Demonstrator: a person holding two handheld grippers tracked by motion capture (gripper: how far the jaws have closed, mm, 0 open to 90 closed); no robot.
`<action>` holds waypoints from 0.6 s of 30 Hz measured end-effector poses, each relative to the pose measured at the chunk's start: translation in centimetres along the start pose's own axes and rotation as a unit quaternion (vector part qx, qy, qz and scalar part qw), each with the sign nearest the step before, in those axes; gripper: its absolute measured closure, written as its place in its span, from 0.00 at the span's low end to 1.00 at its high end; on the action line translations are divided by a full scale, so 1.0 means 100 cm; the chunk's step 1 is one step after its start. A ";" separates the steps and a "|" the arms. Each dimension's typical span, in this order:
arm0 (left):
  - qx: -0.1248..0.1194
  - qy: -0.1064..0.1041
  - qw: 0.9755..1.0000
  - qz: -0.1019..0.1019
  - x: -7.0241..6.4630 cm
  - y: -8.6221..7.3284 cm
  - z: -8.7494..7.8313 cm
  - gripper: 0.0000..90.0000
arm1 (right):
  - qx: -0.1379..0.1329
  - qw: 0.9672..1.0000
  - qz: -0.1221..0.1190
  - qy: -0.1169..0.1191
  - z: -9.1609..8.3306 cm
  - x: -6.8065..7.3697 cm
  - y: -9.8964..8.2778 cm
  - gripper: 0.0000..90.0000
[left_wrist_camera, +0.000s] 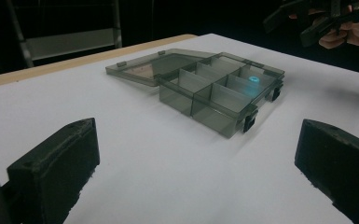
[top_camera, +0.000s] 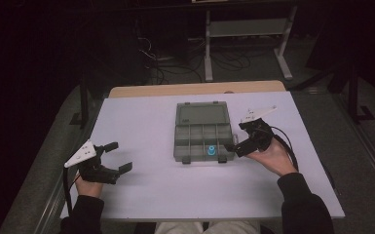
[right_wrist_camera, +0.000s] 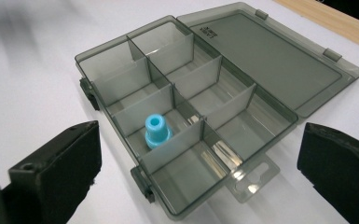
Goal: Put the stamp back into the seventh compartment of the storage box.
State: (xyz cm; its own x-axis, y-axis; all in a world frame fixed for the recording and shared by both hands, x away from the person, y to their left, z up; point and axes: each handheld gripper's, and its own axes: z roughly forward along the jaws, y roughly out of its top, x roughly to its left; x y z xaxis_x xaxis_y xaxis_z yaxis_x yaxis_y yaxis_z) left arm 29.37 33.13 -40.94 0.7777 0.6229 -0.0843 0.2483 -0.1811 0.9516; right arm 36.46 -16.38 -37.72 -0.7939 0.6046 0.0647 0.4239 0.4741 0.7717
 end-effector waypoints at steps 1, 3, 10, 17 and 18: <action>0.000 0.000 1.000 0.000 0.000 0.000 0.000 0.00 | -0.002 1.000 0.002 0.000 -0.001 0.000 -0.001 0.00; 0.000 0.000 1.000 0.000 0.000 0.000 0.000 0.00 | -0.005 1.000 0.006 -0.001 -0.003 -0.001 -0.005 0.00; 0.000 0.000 1.000 0.000 0.000 0.000 0.000 0.00 | -0.014 1.000 0.016 -0.003 -0.009 -0.003 -0.014 0.00; 0.000 0.000 1.000 0.000 0.000 0.000 0.000 0.00 | -0.024 0.999 0.024 -0.004 -0.015 -0.004 -0.021 0.00; -0.001 0.000 1.000 0.000 0.000 0.000 0.000 0.00 | -0.026 0.999 0.025 -0.004 -0.015 -0.004 -0.022 0.00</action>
State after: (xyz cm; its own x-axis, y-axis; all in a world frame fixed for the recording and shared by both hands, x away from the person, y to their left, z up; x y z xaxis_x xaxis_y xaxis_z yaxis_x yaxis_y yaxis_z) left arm 29.33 33.13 -40.92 0.7775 0.6232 -0.0841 0.2469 -0.1795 0.9523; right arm 35.14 -18.63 -38.47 -0.7689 0.6316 0.0994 0.4395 0.4094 0.7995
